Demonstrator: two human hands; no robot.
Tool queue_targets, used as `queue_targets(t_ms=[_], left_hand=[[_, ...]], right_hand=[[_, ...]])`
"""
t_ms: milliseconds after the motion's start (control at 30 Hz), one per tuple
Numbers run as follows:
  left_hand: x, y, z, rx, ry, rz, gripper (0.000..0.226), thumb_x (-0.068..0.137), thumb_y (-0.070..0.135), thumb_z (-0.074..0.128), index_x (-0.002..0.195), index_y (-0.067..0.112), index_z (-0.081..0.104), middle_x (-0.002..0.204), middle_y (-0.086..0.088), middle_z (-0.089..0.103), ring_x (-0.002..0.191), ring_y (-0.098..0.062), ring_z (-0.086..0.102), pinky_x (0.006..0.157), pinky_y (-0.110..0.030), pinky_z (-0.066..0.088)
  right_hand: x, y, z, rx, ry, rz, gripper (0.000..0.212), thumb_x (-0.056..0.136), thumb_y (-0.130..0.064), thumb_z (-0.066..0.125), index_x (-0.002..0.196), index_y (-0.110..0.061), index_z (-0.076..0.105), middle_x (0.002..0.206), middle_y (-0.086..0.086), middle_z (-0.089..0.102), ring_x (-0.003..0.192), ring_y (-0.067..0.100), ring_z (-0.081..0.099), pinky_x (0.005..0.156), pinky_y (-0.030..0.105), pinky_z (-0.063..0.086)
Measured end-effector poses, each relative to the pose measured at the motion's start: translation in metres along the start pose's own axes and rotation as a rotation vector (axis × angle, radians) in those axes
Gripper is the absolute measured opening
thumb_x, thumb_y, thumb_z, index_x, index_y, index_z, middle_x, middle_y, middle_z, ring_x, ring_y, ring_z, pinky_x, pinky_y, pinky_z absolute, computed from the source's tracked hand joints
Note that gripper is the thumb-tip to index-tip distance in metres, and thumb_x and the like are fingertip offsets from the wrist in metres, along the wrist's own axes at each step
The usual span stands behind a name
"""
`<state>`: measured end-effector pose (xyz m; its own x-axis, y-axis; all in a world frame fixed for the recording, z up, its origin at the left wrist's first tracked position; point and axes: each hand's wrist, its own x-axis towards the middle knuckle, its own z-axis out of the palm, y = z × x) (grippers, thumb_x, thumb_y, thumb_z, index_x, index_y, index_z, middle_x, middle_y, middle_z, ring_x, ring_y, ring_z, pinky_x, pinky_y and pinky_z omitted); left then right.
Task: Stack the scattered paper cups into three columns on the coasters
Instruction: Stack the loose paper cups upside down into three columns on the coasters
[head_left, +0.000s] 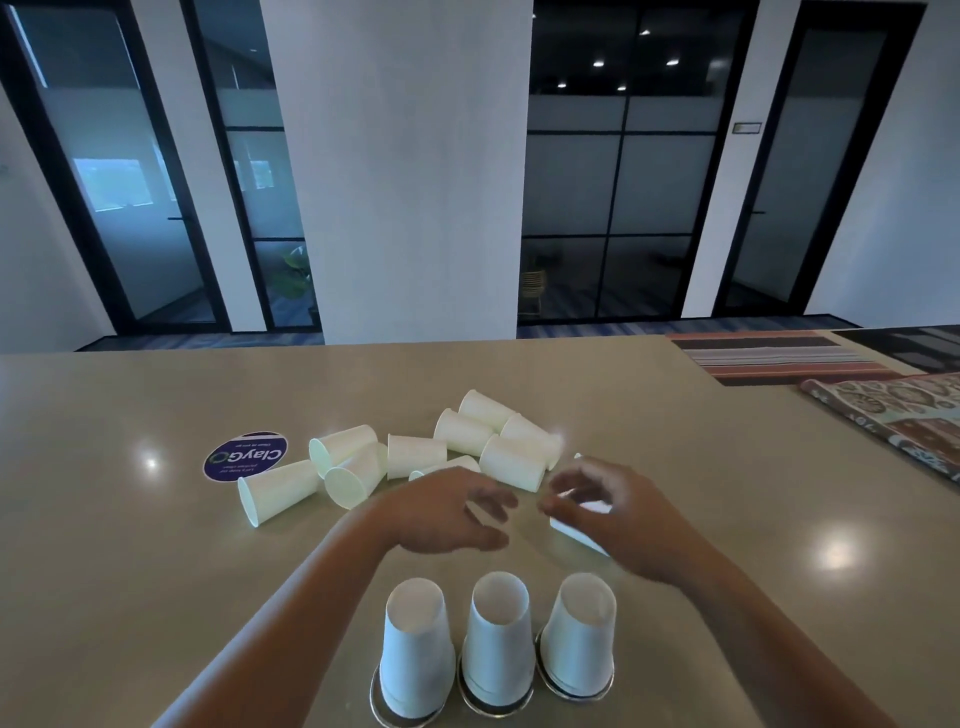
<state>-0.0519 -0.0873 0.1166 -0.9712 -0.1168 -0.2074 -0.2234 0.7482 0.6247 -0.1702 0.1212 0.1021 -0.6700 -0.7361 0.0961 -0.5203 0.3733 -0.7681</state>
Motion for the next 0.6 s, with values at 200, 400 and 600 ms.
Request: queue_targets(t_ms=[200,400,600], left_hand=[[0.053,0.017,0.017,0.1,0.102,0.011,0.038,0.091,0.026,0.064,0.129,0.032,0.062,0.119,0.019,0.063,0.088,0.001,0.06,0.076,-0.016,0.046],[0.082,0.019,0.027,0.295,0.058,-0.014,0.046,0.087,0.031,0.066,0.132,0.034,0.057,0.133,0.011,0.058,0.113,-0.018,0.062,0.094,-0.041,0.054],[0.084,0.01,0.039,0.464,0.011,0.026,0.083,0.069,0.045,0.086,0.14,0.037,0.044,0.133,0.011,0.057,0.121,-0.018,0.055,0.093,-0.045,0.053]], right_hand=[[0.025,0.071,-0.008,-0.323,0.159,0.283,0.079,0.074,-0.057,0.078,0.143,-0.036,0.045,0.143,-0.01,0.055,0.127,0.018,0.057,0.105,0.039,0.044],[0.028,0.09,0.02,-0.619,-0.049,0.257,0.086,0.074,-0.054,0.074,0.149,-0.033,0.038,0.142,-0.008,0.055,0.13,0.017,0.055,0.103,0.037,0.037],[0.029,0.077,0.015,-0.505,0.018,0.014,0.079,0.071,-0.044,0.08,0.143,-0.038,0.048,0.131,-0.013,0.061,0.118,0.014,0.06,0.095,0.029,0.046]])
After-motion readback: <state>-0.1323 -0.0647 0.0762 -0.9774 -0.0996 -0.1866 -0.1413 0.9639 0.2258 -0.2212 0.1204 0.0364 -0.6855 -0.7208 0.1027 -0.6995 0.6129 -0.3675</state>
